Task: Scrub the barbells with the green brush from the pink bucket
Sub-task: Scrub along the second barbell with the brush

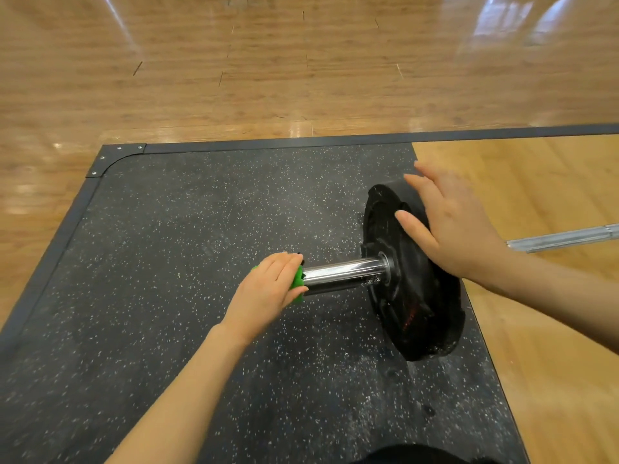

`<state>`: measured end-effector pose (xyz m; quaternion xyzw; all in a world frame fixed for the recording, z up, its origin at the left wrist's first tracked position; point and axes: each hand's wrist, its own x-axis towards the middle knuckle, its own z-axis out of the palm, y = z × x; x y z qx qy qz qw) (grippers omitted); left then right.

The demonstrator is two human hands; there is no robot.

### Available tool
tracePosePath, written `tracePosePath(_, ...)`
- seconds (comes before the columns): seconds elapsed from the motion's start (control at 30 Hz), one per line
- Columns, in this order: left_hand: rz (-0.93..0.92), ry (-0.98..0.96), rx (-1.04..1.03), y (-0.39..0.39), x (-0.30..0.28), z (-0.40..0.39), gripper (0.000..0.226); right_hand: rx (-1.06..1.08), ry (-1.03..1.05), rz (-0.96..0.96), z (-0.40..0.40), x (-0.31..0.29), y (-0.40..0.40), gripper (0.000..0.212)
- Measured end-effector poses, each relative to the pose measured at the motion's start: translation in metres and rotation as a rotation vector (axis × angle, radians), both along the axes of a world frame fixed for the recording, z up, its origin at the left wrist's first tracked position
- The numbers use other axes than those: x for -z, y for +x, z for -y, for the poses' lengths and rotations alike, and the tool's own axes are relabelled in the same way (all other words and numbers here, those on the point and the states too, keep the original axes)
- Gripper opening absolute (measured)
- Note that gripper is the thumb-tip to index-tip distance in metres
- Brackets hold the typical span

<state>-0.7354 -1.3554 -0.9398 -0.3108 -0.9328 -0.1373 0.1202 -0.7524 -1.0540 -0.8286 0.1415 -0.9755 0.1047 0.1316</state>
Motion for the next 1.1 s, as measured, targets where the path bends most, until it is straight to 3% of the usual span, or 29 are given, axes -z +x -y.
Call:
tracePosePath(0.2,-0.015,0.000,-0.096,-0.007,-0.013,0.019,0.049,-0.071,0.104,0.211,0.006,0.010,-0.001,0.073)
tracePosePath(0.43,0.019,-0.047,0.031,-0.011,-0.012,-0.011,0.050,-0.097,0.153,0.142,0.001,0.012,0.024,0.077)
tracePosePath(0.6,0.080,-0.039,0.084,-0.006,-0.006,-0.037,0.051,-0.092,0.073,0.049,0.000,-0.006,0.018,0.058)
tracePosePath(0.8,0.134,-0.043,0.148,0.002,-0.003,-0.072,0.052,-0.061,-0.033,0.109,0.006,0.002,0.020,0.050)
tracePosePath(1.1,0.003,-0.134,0.055,0.044,0.023,-0.056,0.052,-0.059,-0.066,0.140,0.004,0.008,0.036,0.052)
